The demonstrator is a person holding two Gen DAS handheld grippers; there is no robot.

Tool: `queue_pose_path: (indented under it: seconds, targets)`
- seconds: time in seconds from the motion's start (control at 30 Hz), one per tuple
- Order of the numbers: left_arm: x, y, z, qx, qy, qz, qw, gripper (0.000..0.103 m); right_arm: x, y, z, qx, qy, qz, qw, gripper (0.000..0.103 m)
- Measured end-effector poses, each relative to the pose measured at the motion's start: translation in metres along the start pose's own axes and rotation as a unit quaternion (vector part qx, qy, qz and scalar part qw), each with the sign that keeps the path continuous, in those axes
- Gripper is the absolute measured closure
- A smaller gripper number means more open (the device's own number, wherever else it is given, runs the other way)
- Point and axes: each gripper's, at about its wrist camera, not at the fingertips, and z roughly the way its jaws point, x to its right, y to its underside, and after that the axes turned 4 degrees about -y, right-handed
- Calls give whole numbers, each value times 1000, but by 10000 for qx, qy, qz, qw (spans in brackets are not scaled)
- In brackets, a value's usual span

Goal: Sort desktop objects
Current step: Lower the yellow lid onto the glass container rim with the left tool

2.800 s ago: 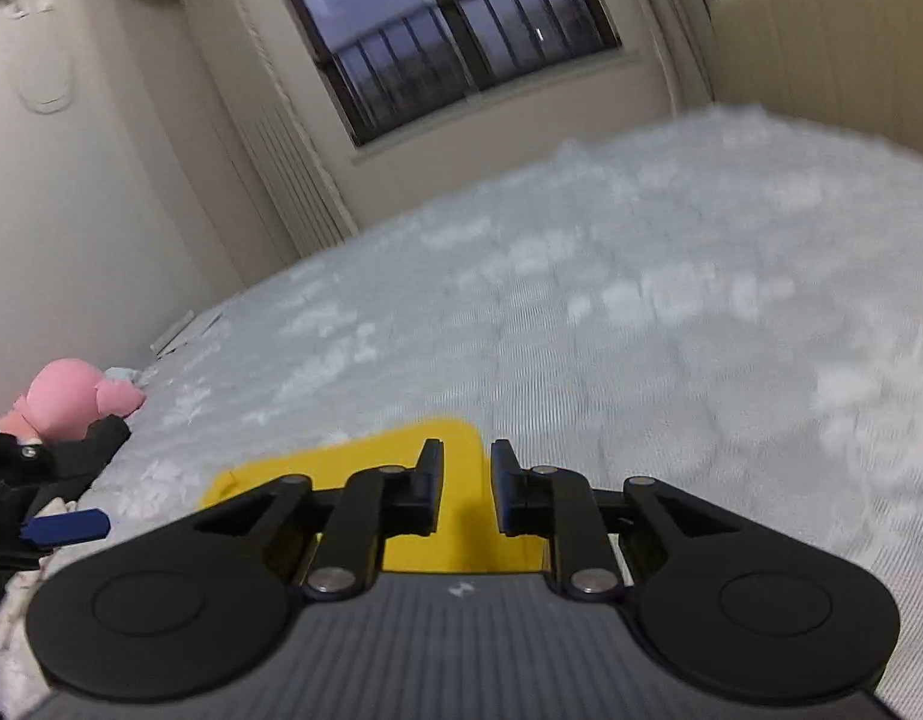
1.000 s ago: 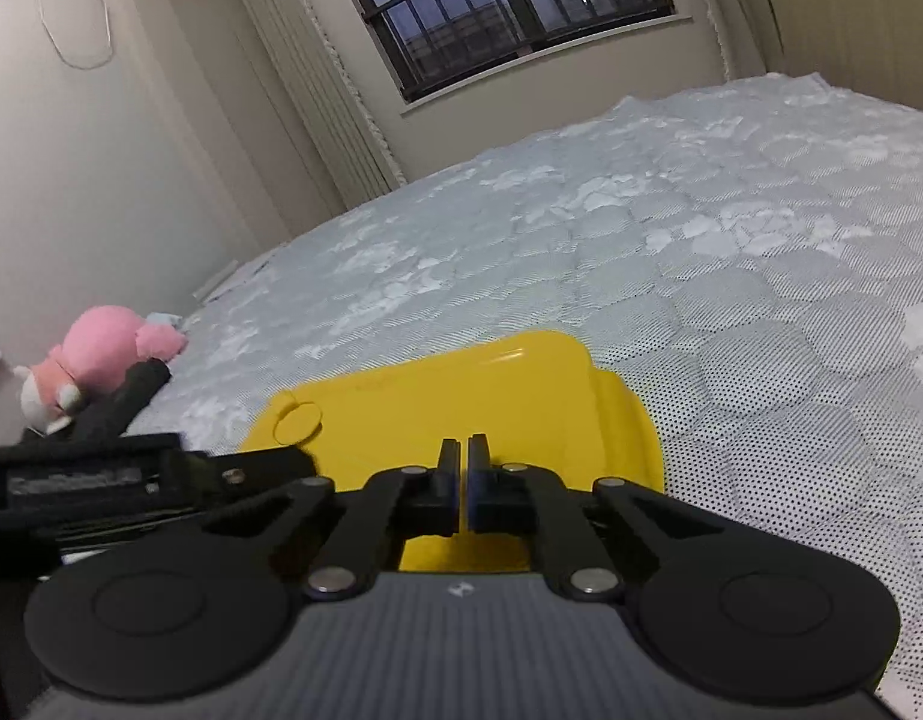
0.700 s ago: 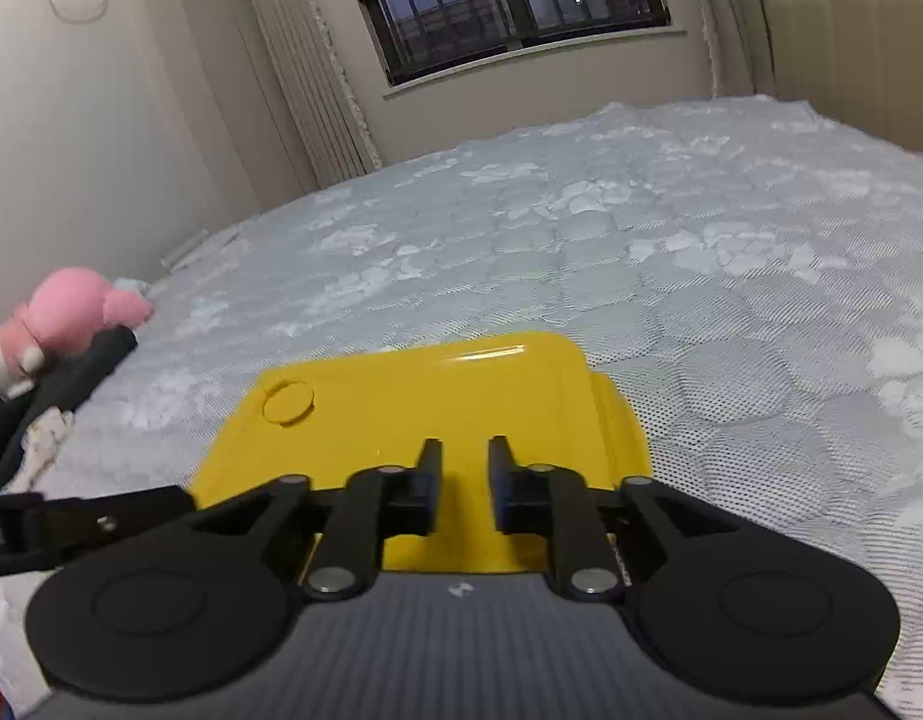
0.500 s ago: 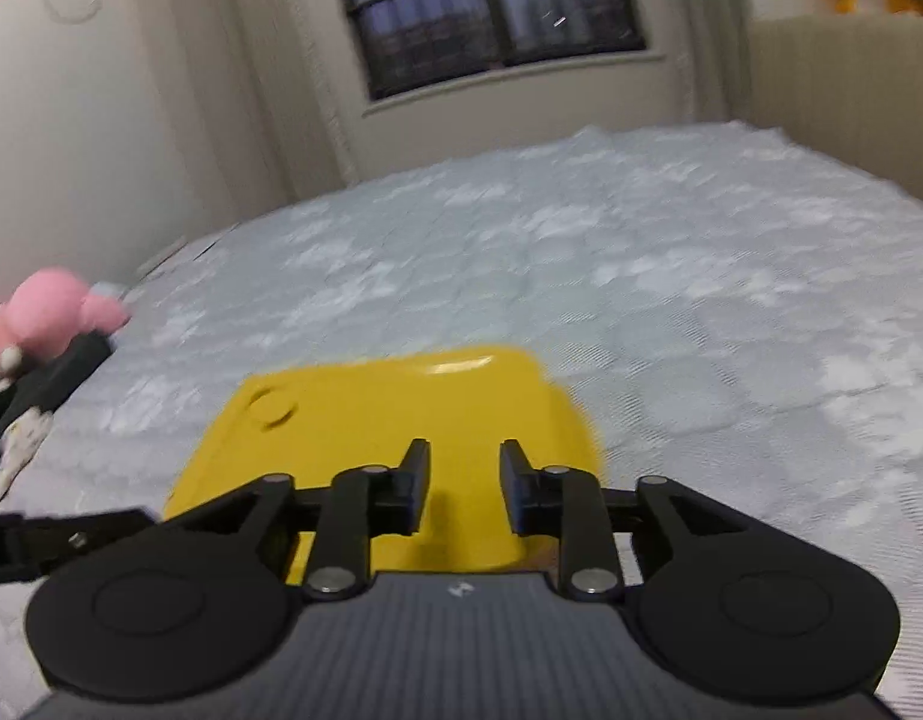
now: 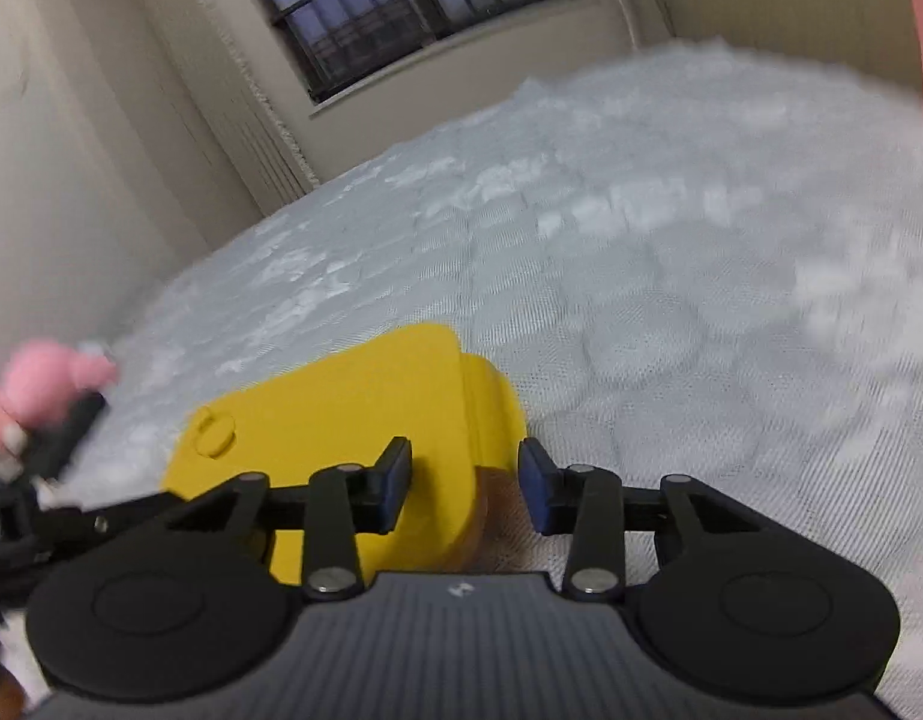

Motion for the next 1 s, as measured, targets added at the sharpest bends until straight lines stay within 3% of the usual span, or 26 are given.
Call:
queue_pose_path:
  seconds: [0.2,0.5,0.7,1.0]
  targets:
    - [-4,-1,4,62,9,53,10000,39,-17,3,1,40,229,-535,9983,57]
    - [1,0,1,179,-258,175,9994,41,-19,-2,-1,-63,181,-650,9977,56]
    - [-2,4,-14,229,-305,161,9991,39,-20,-7,-25,224,161,-611,9978,54]
    - [6,15,-46,534,-519,426,9963,32,-29,0,-57,421,97,-929,9947,39]
